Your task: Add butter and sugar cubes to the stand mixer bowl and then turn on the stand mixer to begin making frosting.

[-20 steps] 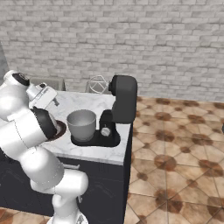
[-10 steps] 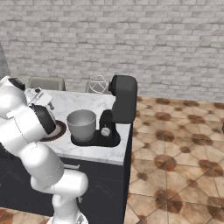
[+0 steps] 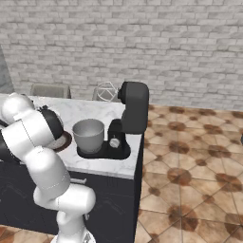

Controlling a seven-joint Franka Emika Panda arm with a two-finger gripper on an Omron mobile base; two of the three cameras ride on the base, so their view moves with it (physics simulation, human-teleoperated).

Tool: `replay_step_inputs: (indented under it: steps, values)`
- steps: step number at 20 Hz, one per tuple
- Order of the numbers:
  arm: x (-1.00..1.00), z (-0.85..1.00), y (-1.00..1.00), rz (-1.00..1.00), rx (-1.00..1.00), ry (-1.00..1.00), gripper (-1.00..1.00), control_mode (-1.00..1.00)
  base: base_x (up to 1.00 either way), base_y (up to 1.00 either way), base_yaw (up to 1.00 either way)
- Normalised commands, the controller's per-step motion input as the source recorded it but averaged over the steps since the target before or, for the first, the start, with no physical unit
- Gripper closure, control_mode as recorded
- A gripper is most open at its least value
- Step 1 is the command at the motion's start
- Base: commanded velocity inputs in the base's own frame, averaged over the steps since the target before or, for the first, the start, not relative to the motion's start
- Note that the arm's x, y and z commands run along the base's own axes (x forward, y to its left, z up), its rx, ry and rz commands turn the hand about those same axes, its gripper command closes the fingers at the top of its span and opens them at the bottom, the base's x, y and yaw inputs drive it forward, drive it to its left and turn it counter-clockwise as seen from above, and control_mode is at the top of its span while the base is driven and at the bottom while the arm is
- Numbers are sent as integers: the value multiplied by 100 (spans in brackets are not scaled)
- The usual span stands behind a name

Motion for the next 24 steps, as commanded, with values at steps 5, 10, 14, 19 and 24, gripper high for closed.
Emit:
replay_step_inputs:
  steps: [5, 10, 14, 19, 24]
  values:
    - [22, -32, 0, 0, 0, 0, -100, -100, 0, 0, 0]
    - [40, -29, 0, 0, 0, 0, -100, -100, 0, 0, 0]
    - [42, -26, 0, 0, 0, 0, -100, -100, 0, 0, 0]
    - [22, -26, -1, 0, 0, 0, -100, -100, 0, 0, 0]
    - [18, -26, -3, 0, 0, 0, -100, -100, 0, 0, 0]
